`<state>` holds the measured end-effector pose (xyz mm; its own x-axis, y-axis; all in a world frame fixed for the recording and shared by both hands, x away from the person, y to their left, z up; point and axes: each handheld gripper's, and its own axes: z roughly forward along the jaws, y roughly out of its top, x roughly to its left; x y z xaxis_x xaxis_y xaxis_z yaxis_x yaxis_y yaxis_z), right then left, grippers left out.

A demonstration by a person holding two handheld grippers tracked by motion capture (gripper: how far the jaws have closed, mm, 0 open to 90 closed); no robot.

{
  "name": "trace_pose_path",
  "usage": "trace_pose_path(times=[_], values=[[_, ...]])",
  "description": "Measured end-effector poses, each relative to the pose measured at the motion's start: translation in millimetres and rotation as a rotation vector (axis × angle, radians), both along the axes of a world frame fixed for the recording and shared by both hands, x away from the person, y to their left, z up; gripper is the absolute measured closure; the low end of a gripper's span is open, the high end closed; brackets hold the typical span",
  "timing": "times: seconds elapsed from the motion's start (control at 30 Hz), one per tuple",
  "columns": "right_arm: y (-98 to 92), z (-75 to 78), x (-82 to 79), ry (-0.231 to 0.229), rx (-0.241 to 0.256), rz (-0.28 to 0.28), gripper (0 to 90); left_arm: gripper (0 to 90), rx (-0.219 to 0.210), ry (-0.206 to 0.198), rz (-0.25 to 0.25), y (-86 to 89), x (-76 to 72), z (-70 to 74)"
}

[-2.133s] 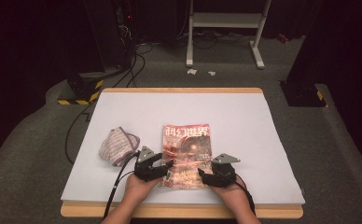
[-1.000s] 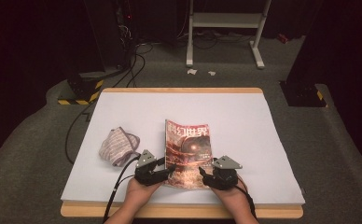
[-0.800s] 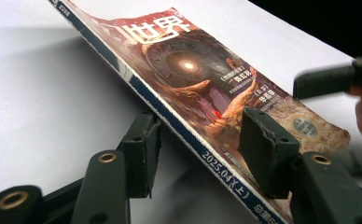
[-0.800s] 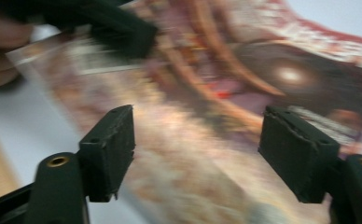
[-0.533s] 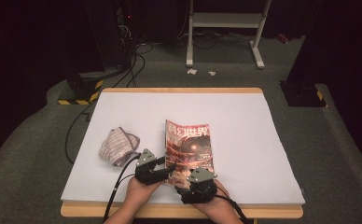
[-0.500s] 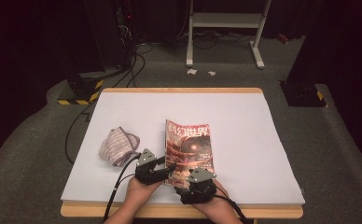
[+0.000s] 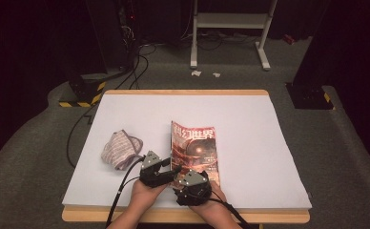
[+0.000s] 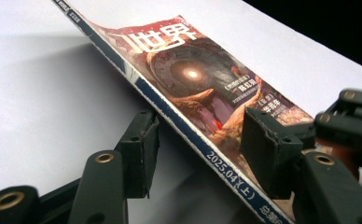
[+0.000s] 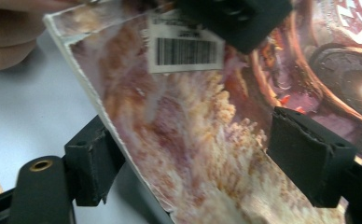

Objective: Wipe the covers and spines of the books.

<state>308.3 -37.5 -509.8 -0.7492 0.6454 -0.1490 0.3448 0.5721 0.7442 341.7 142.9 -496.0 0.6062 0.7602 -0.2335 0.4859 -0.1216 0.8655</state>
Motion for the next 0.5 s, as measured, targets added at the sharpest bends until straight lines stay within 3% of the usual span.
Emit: trace_pose_path(times=[0.13, 0.33, 0.4, 0.5], values=[[0.2, -0.7, -0.6, -0.036, -0.017, -0.018, 26.1, 46.1, -0.002, -0.011, 0.001, 0.4, 0.4, 3.0], [-3.0, -0.2, -3.9, -0.074, -0.004, -0.023, 44.1, 44.0, -0.015, 0.002, 0.009, 3.4, 3.3, 3.1], [-3.4, -0.2, -5.2, -0.091, -0.003, -0.027, 53.4, 46.0, -0.023, -0.045, 0.009, 5.6, 0.7, 6.8], [-6.1, 1.0, -4.8, -0.110, 0.000, -0.035, 58.0, 43.8, -0.033, -0.067, 0.020, 11.4, 0.4, 12.8]])
